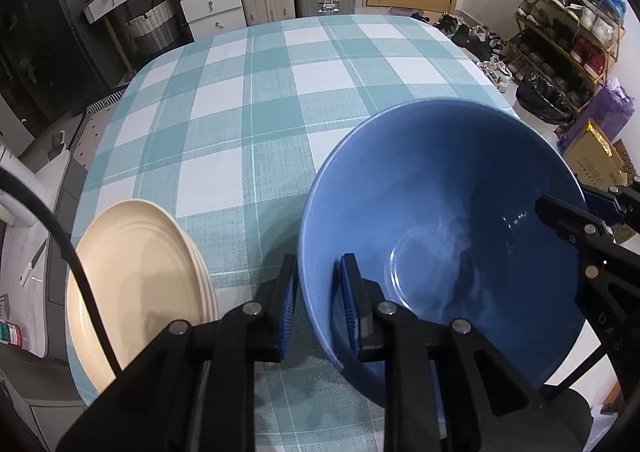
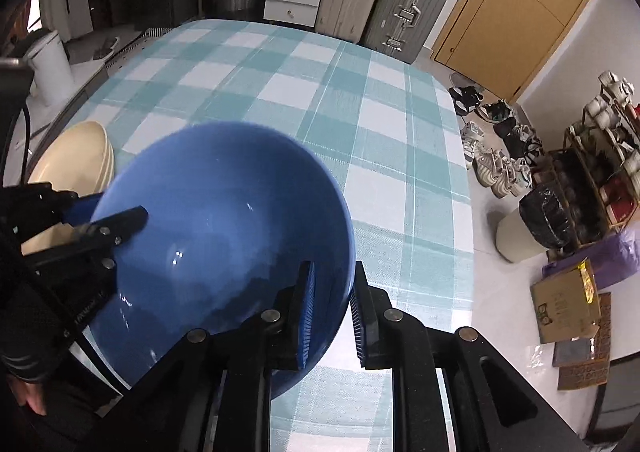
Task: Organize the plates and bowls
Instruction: 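Lower the held blue bowl into the nested blue bowls with both grippers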
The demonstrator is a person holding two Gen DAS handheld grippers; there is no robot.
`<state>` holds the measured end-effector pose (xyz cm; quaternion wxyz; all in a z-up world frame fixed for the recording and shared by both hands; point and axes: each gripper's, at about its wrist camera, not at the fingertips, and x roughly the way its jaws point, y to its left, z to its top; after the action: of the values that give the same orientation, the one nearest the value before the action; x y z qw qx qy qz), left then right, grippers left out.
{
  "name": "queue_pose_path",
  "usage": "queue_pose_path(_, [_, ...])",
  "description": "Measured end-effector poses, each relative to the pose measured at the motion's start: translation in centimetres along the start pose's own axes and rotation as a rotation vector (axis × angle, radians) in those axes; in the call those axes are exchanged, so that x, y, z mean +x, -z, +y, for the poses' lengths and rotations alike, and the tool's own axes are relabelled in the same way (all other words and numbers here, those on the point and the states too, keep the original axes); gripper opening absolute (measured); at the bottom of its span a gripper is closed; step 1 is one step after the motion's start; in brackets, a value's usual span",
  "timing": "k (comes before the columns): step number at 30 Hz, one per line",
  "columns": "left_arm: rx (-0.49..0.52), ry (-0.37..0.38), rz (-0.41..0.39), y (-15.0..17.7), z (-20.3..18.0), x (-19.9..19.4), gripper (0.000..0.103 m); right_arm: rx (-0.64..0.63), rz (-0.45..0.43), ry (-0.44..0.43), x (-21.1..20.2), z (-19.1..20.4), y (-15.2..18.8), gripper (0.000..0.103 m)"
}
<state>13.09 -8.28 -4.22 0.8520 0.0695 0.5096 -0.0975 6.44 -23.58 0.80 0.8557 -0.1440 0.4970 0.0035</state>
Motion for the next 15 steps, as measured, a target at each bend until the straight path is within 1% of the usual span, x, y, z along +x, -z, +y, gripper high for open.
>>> queue_pose_path(7, [0.0,0.01,0.008,0.3,-0.2,0.3,0.021,0.043,0.014,-0.022,1.0,-0.7,0.7,0.015])
queue_pose_path(12, [0.005,0.018,0.013,0.6,-0.6,0.6,0.021,0.068,0.006,-0.04,1.3,-1.0,0.9,0.016])
queue_pose_path(15, [0.003,0.025,0.023,0.7,-0.7,0.8,0.021,0.071,0.001,-0.051,1.5,-0.8,1.1,0.019])
